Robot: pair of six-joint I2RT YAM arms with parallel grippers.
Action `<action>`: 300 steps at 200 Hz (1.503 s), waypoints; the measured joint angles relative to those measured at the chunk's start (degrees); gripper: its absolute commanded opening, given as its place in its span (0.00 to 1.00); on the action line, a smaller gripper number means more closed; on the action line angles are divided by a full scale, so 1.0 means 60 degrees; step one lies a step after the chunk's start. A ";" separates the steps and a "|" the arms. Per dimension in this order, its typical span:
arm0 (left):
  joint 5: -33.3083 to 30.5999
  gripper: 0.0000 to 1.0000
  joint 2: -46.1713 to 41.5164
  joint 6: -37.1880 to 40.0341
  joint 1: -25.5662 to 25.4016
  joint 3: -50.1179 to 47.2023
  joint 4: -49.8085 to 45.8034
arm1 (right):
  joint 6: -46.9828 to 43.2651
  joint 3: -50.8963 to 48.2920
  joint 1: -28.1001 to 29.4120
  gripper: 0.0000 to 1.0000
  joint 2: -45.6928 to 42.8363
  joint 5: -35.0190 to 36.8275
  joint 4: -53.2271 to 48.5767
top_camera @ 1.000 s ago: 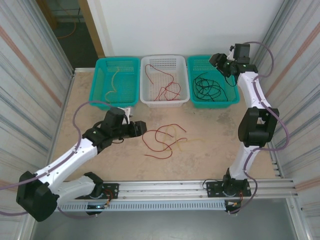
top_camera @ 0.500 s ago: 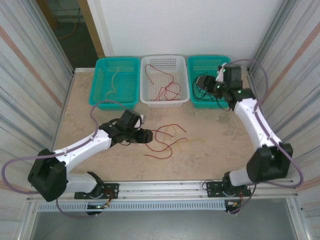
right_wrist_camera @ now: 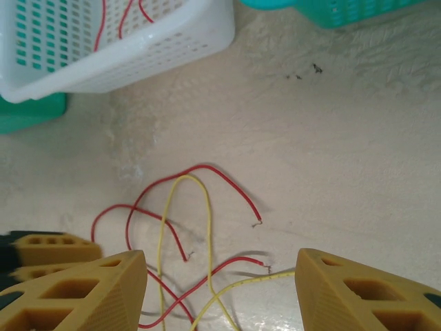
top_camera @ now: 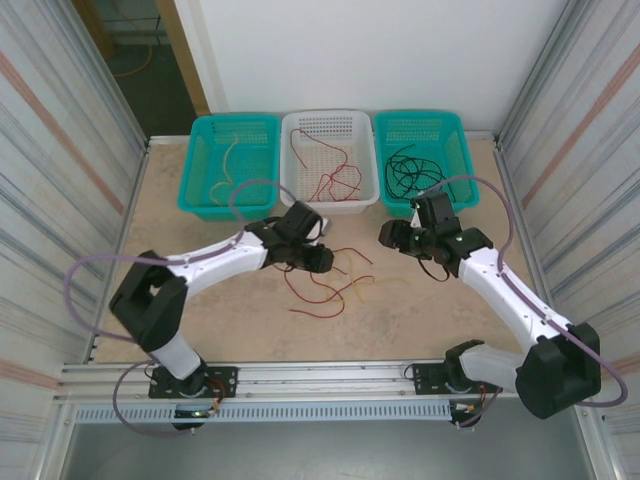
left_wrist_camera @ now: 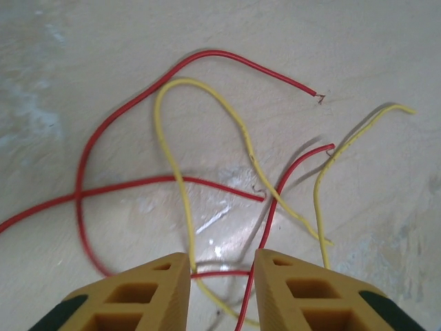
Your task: Untangle the cables
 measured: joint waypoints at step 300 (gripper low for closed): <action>-0.0641 0.00 -0.3676 0.0146 -0.0437 -0.0084 0.0725 | -0.0616 0.0637 0.1978 0.67 -0.1537 -0.1133 0.0692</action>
